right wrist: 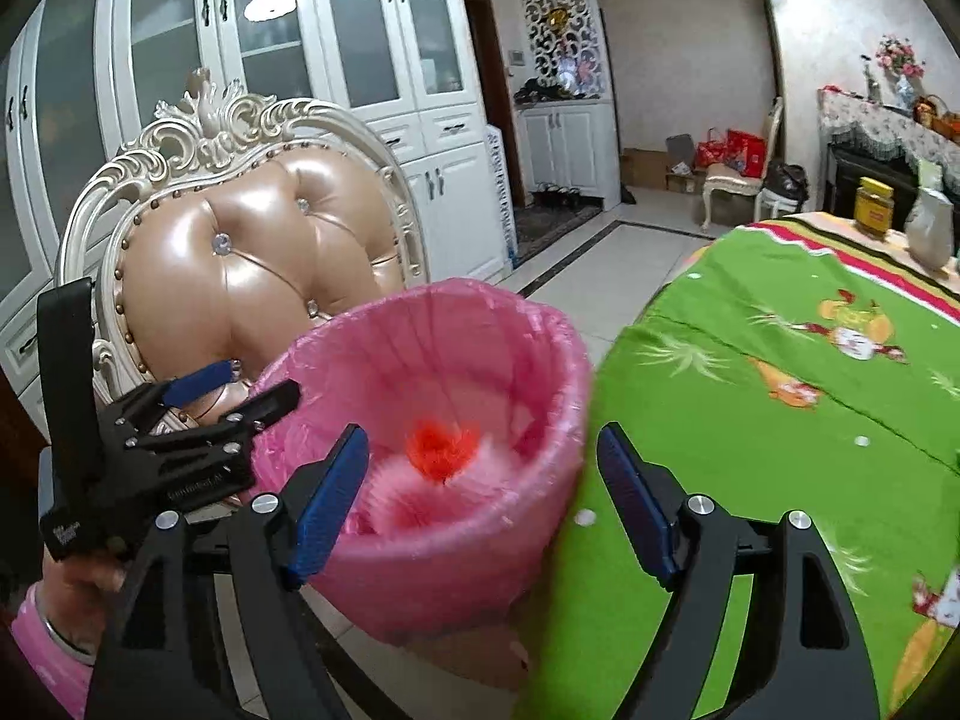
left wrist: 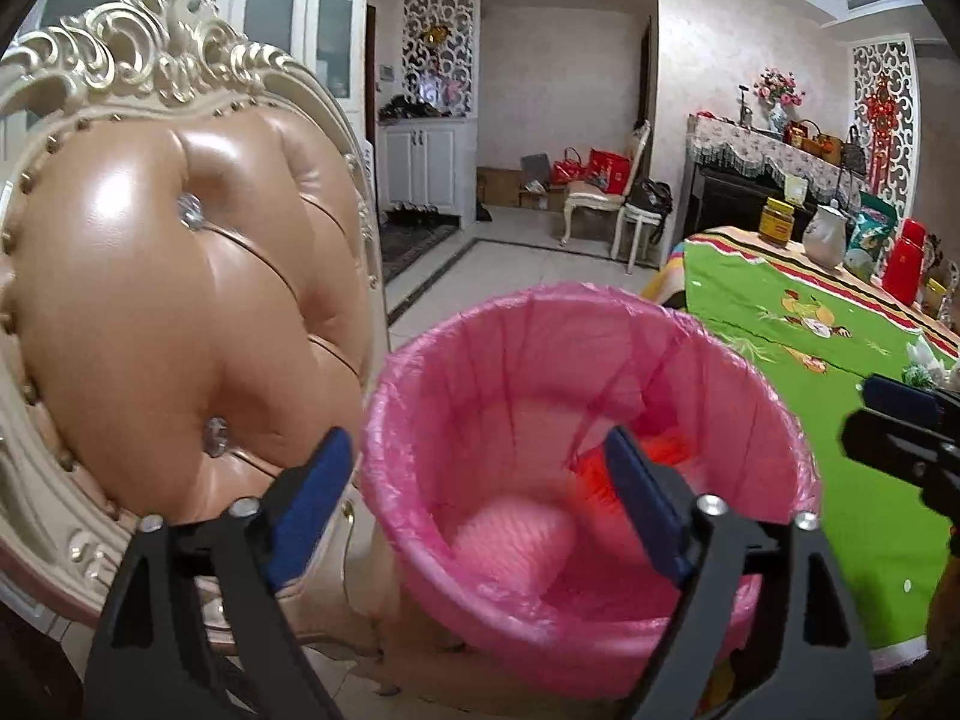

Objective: Collect trash
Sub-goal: 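Carry both pink nets to the pink wastebasket and open both tools, then grasp a white foam block with each tool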

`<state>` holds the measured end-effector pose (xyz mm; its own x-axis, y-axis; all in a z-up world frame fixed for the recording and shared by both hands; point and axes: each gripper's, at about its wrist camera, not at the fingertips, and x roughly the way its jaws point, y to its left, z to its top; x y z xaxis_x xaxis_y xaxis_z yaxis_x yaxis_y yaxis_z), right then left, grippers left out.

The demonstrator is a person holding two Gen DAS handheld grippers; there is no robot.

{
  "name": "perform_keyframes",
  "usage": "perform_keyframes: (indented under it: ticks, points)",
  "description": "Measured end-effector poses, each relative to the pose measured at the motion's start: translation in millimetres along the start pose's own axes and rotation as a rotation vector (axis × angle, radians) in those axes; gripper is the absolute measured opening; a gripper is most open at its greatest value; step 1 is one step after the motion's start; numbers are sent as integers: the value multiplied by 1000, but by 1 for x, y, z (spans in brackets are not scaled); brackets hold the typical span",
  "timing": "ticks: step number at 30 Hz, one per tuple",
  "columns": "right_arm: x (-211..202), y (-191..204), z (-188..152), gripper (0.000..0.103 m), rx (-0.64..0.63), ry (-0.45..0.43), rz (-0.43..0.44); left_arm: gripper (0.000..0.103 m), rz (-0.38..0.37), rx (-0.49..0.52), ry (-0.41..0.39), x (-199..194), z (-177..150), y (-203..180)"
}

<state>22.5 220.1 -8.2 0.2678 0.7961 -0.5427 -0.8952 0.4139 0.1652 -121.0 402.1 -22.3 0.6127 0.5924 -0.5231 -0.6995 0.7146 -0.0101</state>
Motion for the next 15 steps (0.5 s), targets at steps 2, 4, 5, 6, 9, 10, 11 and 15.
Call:
perform_keyframes:
  ticks: [2,4,5,6,9,10,11,15]
  points:
    - [-15,-8,-4,75,12,-16,-24,97,23,11,-24,-8,0,-4]
    - [-31,-19,-9,76,28,-22,-56,98,23,25,-40,-16,0,-12]
    - [-39,-24,-11,76,32,-24,-72,98,13,29,-43,-20,1,-17]
    - [-48,-29,-14,77,35,-30,-85,98,-18,30,-45,-25,2,-24]
    - [-78,-50,-23,82,52,-65,-144,98,-127,31,-48,-40,2,-50]
    - [-85,-56,-24,82,57,-71,-161,98,-151,36,-50,-42,2,-57]
    - [-96,-65,-27,82,63,-82,-192,98,-187,47,-52,-45,1,-70]
    - [-141,-109,-43,85,113,-115,-294,98,-318,90,-3,-49,0,-127]
